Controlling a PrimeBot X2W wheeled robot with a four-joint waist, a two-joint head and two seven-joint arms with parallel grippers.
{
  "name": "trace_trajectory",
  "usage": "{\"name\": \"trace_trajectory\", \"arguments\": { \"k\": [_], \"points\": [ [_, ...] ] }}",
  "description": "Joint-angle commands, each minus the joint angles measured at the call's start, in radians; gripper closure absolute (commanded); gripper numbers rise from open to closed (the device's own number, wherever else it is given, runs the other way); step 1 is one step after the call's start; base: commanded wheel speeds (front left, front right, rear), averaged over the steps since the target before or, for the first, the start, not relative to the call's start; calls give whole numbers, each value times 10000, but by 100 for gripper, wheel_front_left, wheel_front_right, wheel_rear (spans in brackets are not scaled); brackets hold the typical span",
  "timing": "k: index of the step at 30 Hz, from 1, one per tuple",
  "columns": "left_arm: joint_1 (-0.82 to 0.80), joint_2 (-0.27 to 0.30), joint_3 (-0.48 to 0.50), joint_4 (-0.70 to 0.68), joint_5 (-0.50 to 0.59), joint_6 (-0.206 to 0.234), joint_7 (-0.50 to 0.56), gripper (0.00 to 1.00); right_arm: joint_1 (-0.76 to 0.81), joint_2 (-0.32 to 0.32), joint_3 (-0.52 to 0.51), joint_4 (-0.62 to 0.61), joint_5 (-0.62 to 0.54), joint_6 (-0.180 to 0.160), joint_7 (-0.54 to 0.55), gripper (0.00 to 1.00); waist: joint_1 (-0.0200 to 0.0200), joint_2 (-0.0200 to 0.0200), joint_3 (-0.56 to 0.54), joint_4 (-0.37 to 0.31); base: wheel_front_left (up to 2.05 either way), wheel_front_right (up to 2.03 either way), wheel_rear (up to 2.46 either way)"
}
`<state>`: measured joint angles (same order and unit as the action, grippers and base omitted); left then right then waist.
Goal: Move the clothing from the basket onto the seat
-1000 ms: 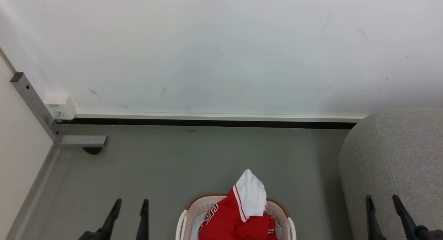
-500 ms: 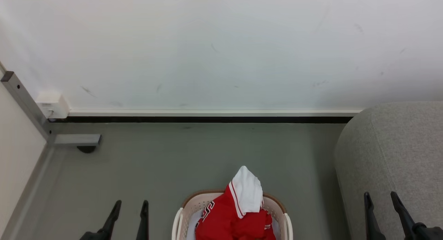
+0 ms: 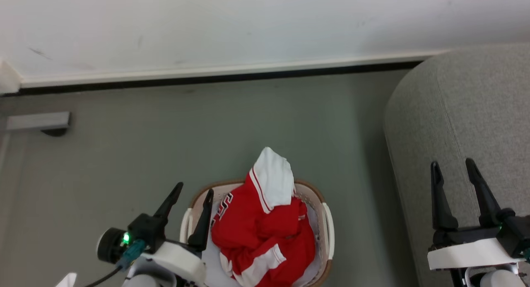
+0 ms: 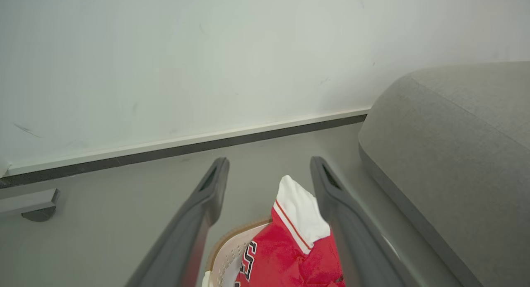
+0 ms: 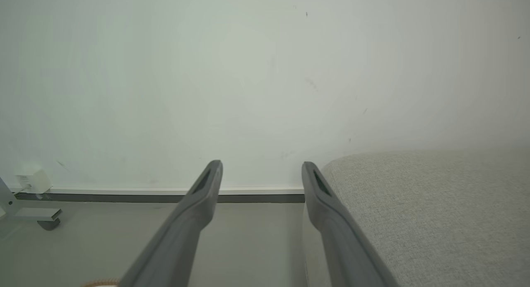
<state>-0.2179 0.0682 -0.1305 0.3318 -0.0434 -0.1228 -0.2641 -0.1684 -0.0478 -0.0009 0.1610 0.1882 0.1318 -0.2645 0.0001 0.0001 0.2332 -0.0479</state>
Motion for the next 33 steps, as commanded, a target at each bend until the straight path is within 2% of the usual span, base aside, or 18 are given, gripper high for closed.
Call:
{"name": "trace_trajectory", "arguments": {
  "k": [1, 5, 10, 18, 22, 30, 33],
  "points": [
    [-370, 134, -160, 247, 188, -33, -7, 0, -294, -45, 50, -121, 129, -21, 0, 0, -1, -1, 1110, -690, 0, 0, 0],
    [-1349, 380, -812, 1325, 314, -51, -7, 0, -803, -37, 255, -416, 260, -21, 1, 0, -1, -1, 1962, -1054, 0, 0, 0],
    [-2610, 420, -1449, 2886, 581, -67, -7, 0, -1272, -40, 411, -759, 392, -21, 0, 0, -1, -1, 2822, -1343, 0, 0, 0],
    [-4340, 321, -2093, 5495, 1286, 244, 636, 0, -1821, -34, 647, -1111, 520, -21, 0, 0, -1, -1, 3872, -1610, 0, 0, 0],
    [-4927, 318, -2225, 6371, 1430, 425, 903, 0, -2007, -34, 775, -1198, 601, -22, 0, 0, -1, -1, 4292, -1687, 0, 0, 0],
    [-5978, 717, -2240, 7774, 1464, 780, 1474, 0, -2294, -34, 1041, -1545, 940, -22, 0, 0, -1, -1, 5335, -2028, 0, 0, 0],
    [-6301, 773, -2286, 8118, 1430, 758, 1501, 0, -2296, -34, 1061, -1613, 1036, -22, 0, 0, -1, -1, 5686, -2089, 0, 0, 0]
  ]
}}
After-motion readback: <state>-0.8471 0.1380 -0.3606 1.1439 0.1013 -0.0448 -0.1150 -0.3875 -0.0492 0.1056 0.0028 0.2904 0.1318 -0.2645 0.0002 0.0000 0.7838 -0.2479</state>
